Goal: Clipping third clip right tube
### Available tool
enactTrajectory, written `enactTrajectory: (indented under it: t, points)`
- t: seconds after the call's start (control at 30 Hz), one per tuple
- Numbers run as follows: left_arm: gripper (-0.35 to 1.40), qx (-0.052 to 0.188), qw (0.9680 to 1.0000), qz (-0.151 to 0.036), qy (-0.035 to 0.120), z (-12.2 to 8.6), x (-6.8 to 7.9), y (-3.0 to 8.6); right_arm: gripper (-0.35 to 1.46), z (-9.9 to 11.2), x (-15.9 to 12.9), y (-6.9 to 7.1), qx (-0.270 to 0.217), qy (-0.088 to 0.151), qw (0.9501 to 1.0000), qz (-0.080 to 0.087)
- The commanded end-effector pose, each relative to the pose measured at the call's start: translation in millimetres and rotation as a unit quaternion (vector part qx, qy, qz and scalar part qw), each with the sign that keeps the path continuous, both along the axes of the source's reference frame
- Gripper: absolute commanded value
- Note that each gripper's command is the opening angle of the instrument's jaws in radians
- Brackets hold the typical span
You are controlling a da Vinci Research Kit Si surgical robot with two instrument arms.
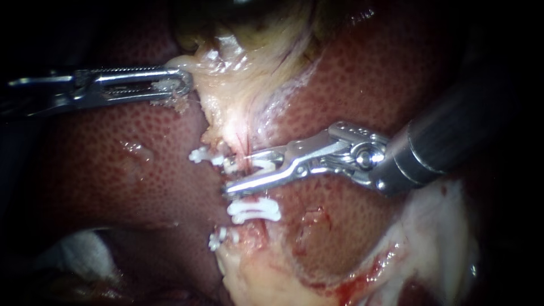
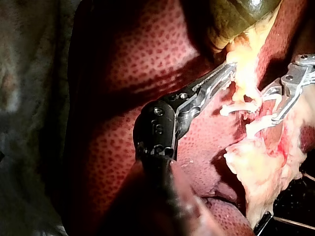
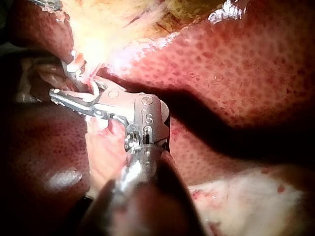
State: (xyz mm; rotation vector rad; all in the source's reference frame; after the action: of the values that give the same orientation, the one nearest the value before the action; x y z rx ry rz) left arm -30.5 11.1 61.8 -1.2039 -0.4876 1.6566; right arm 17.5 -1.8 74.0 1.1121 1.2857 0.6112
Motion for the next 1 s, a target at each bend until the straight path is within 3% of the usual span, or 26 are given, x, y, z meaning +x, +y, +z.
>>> enactTrajectory:
  t: [0.03,0.37,0.47,0.57,1.0]
  points:
    - [-0.35,0.000,1.0000,0.000,0.000,0.0,0.0,0.0,0.27,0.2,0.0,-0.1,-0.001,-0.001,1.0000,0.001]
    - [-0.35,0.000,1.0000,0.000,0.000,0.0,0.0,0.0,0.16,1.4,0.0,-1.0,0.006,-0.005,1.0000,-0.001]
    - [-0.35,0.000,1.0000,0.000,0.000,0.0,0.0,0.0,-0.02,1.4,-0.2,-1.0,0.009,-0.006,0.9999,-0.001]
    - [-0.35,0.000,1.0000,0.000,0.000,0.0,0.0,0.0,-0.35,1.4,-0.6,-1.0,0.023,-0.010,0.9997,-0.003]
    - [-0.35,0.000,1.0000,0.000,0.000,0.0,0.0,-0.1,-0.35,1.4,-1.3,-1.1,0.044,-0.020,0.9988,-0.009]
